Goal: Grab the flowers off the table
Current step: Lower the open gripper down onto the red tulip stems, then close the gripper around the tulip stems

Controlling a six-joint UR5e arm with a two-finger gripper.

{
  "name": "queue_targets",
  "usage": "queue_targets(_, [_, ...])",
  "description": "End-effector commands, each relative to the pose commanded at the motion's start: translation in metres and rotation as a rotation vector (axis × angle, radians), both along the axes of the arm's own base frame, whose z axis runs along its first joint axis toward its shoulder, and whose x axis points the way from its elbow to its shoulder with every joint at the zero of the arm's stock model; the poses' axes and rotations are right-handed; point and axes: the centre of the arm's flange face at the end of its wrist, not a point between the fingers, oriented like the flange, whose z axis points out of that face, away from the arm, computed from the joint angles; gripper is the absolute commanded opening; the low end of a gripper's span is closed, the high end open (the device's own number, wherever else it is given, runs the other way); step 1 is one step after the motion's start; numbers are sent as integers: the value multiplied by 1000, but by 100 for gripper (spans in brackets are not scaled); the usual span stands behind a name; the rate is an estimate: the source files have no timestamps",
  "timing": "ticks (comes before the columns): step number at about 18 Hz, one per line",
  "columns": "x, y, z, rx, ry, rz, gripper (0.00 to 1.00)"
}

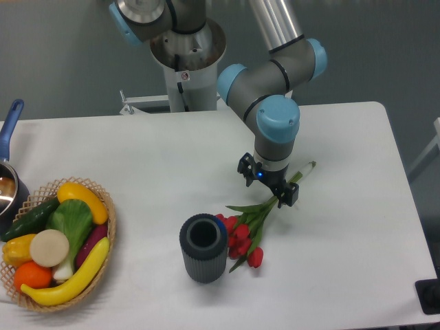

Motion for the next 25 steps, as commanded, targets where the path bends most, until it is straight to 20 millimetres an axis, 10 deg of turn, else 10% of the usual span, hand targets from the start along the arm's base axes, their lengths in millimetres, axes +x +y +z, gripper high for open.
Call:
queue_targets(7, [-1,8,-17,-15,-21,-14,92])
queue_targets(14, [0,8,-16,-15,-21,-11,29])
queue_targets(18, [-1,9,-15,-10,-17,-8,12])
queue_targets(25, [-3,10,4,14,18,-9,11])
